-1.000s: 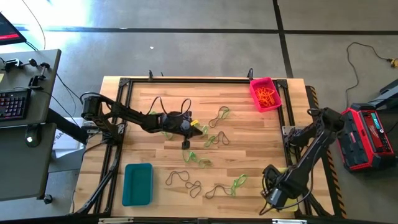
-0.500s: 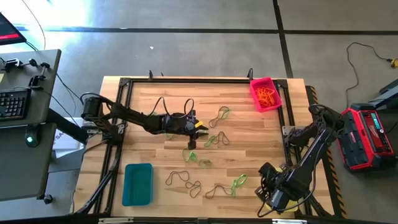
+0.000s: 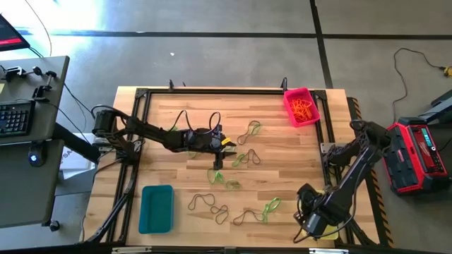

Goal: Sort rubber bands into baskets
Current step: Put the purple rubber band into the yellow bin

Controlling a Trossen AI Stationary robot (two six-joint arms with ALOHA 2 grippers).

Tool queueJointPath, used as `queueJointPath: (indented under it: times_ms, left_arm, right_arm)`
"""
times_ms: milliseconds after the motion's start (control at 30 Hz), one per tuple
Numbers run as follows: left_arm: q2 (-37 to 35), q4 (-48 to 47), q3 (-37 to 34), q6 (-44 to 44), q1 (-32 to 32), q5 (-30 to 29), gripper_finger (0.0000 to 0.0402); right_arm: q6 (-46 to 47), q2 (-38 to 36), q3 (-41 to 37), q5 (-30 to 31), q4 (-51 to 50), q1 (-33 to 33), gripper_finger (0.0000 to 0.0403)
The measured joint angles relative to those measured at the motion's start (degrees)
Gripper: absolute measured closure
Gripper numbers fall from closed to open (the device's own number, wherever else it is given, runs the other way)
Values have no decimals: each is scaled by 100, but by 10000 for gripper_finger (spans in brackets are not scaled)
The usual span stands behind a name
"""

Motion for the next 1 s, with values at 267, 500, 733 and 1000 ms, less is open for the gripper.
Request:
queueJointPath:
  times_ms: [267,500,733,1000]
  left_arm:
    - [2,35,0,-2,-24,107,252]
    - [63,-196,237,35,-211,190,249]
    - [928,-980,1317,144,-267,161,238]
    - [1883,-1451,2188,-104,-84,-137,238]
  right_arm:
    - [-119,0,15,-33,-86,-214,267]
    - [-310,0,515,-20,-872,-376,227]
    - [-544,-5,1058,851,-1641,-369,210]
    - [-1525,-4,1107,2332,-1054,-464,210]
